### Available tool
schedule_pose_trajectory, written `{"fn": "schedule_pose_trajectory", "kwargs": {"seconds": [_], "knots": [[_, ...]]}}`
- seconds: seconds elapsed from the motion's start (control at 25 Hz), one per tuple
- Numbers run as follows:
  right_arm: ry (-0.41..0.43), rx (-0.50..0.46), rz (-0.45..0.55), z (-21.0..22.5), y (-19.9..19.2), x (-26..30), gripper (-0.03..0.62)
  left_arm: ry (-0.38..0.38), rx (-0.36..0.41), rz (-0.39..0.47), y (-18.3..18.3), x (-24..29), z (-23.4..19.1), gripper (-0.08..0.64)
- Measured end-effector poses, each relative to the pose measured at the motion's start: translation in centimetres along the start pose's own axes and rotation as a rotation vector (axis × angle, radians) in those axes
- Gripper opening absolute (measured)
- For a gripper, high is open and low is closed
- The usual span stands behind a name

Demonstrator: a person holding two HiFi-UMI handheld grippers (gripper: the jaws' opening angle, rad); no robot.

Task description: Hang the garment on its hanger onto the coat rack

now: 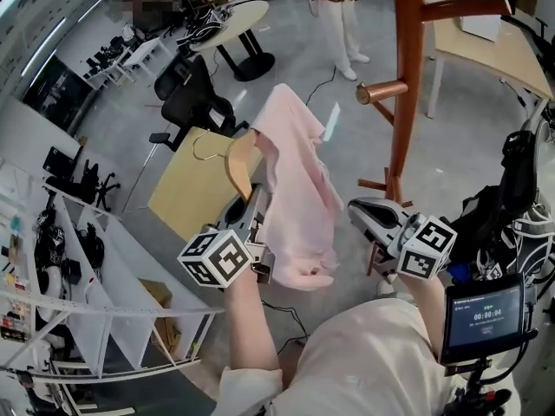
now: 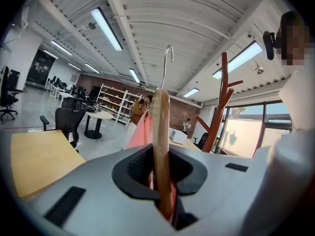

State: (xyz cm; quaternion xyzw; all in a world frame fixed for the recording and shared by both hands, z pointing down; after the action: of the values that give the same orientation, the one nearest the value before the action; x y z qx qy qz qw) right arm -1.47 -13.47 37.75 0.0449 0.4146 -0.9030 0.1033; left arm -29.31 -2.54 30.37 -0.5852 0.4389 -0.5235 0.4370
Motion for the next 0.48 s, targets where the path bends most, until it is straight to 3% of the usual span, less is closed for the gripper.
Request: {"fn": "schedule_pose_trajectory", "kwargs": {"seconds": [0.48], "knots": [[-0.069,-0.024,0.091,0.4,1.6,-2.5,0.012,-0.163,0.07,-0.039,1.9,9.9,2.3,0.038]]}}
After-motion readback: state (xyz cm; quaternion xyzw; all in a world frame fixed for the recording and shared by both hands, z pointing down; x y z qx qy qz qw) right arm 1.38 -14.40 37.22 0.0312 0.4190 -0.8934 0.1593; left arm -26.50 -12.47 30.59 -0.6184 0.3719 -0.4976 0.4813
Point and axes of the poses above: the fingertips, and each gripper's own axes: x forward along the fingers, z to its right, y out of its top, the point moved 10 cm from there along -x, backward along the fingers, and after that the axes turned 15 degrees about x, right-handed, at the moved point
